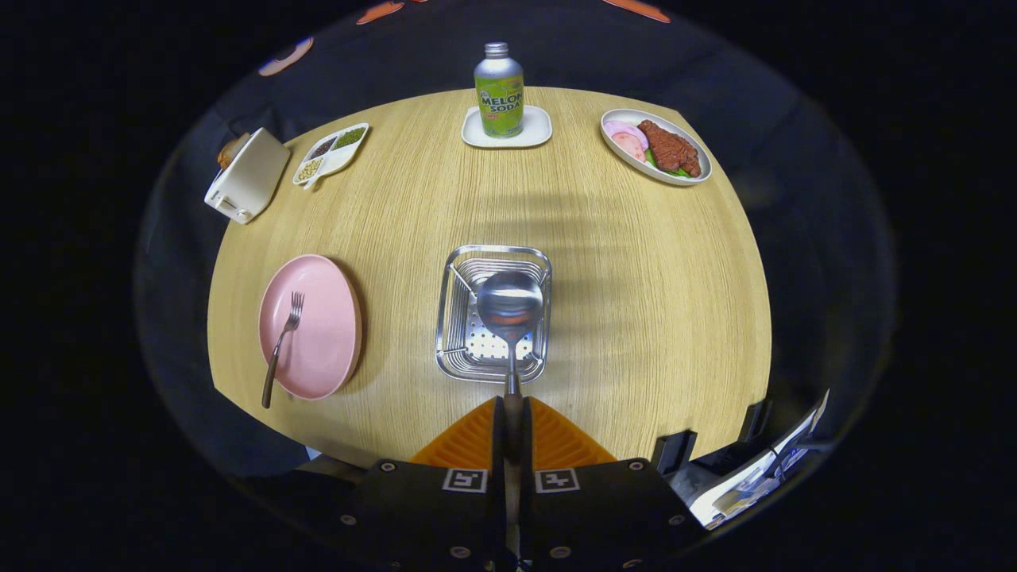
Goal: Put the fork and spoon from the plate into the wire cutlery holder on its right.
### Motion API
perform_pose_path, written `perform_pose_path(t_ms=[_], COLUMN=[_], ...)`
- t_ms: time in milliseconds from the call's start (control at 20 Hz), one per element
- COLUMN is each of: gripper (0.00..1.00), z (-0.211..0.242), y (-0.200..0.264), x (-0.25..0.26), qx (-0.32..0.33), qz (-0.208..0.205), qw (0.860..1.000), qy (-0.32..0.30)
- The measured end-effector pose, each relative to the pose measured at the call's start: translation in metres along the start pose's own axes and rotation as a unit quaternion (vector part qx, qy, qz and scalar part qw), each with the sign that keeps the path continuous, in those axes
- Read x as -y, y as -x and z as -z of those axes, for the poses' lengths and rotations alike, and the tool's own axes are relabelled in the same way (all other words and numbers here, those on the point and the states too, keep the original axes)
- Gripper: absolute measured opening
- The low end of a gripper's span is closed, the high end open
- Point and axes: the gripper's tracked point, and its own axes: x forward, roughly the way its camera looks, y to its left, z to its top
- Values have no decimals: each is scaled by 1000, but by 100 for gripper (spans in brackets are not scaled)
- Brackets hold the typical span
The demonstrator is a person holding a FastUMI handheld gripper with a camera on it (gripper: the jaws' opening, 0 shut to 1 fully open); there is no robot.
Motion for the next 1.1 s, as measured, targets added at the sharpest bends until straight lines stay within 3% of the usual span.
perform_pose_path(t_ms=[400, 650, 850, 1050, 1100], gripper=[10, 11, 14, 45, 58], z=[-28, -69, -108, -145, -153], y=[2, 15, 41, 84, 97], x=[-2, -8, -23, -32, -35], qx=[28, 116, 223, 345, 373], qz=[0, -8, -31, -41, -44], qw=[1000, 993, 973, 936, 925], qy=[-6, -30, -45, -57, -60])
